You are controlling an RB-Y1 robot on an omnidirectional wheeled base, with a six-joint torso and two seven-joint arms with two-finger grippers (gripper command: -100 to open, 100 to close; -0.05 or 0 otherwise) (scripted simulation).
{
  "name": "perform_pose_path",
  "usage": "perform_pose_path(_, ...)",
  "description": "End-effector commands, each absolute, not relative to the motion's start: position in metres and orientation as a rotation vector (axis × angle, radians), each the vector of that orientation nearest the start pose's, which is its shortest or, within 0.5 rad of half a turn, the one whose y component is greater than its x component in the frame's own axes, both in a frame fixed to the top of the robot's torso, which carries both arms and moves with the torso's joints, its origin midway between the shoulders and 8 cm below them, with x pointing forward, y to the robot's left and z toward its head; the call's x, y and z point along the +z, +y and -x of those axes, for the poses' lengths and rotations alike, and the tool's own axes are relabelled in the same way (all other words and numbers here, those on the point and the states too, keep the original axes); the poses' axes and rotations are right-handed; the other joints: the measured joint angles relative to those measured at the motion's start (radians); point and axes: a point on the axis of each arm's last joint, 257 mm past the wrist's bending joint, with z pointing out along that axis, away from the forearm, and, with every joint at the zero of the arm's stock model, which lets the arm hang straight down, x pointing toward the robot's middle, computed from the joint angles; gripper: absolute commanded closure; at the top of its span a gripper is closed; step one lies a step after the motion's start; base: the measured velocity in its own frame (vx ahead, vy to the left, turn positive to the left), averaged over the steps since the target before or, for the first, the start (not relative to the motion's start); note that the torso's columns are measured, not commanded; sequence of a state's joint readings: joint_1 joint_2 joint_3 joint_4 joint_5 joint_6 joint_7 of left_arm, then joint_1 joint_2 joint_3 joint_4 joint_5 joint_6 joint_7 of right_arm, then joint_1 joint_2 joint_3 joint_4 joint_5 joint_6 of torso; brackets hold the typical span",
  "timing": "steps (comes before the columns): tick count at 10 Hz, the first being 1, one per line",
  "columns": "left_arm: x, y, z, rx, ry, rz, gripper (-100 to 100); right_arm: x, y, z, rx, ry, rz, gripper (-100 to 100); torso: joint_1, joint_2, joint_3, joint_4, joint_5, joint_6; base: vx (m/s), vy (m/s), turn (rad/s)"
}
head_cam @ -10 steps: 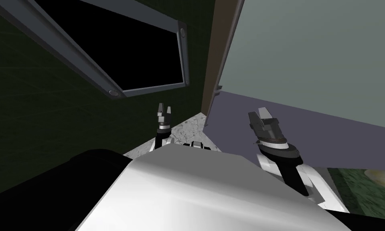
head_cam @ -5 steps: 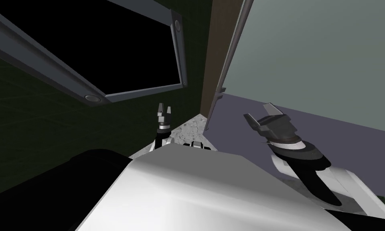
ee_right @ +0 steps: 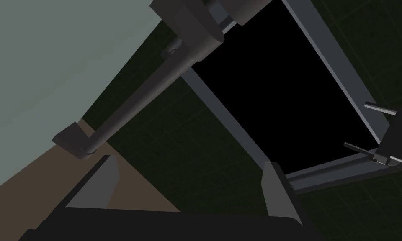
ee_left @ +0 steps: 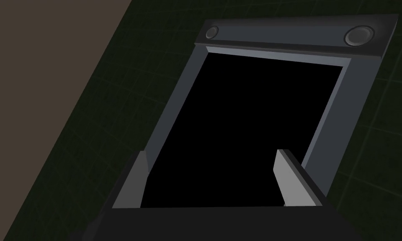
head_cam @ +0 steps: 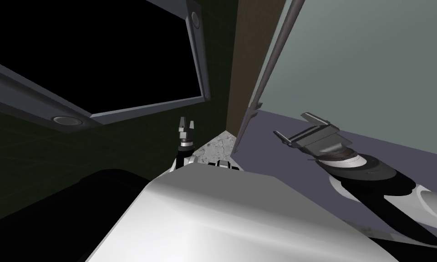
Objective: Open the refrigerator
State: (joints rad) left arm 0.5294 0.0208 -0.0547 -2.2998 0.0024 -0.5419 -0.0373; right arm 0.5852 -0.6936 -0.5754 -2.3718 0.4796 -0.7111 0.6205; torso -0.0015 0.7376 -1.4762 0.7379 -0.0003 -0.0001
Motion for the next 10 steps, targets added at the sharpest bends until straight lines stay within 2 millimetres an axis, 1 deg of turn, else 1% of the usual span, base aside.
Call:
perform_pose_path(1,0.0309,0.2608,-0.3334,-1.324,0.612,0.611,0,0.0710,-0.2521,-0.3012,-0.166,0.823,1.031,-100,0.001,0.001,0.000,0.000,0.000,0.000,0.158,0.066,-0.075)
perform_pose_path(4,0.0309,0.2608,-0.3334,-1.324,0.612,0.611,0,0.0726,-0.2513,-0.3043,-0.318,0.762,1.201,-100,0.002,0.000,0.000,0.000,0.001,0.000,0.170,0.068,-0.081)
perform_pose_path(8,0.0309,0.2608,-0.3334,-1.324,0.612,0.611,0,0.0757,-0.2503,-0.3078,-0.482,0.674,1.379,-100,0.001,0.001,0.001,0.000,0.000,0.000,0.136,0.061,-0.060)
perform_pose_path(10,0.0309,0.2608,-0.3334,-1.324,0.612,0.610,0,0.0776,-0.2493,-0.3093,-0.560,0.621,1.463,-100,0.001,0.004,0.003,0.001,0.000,0.000,0.043,0.046,-0.130)
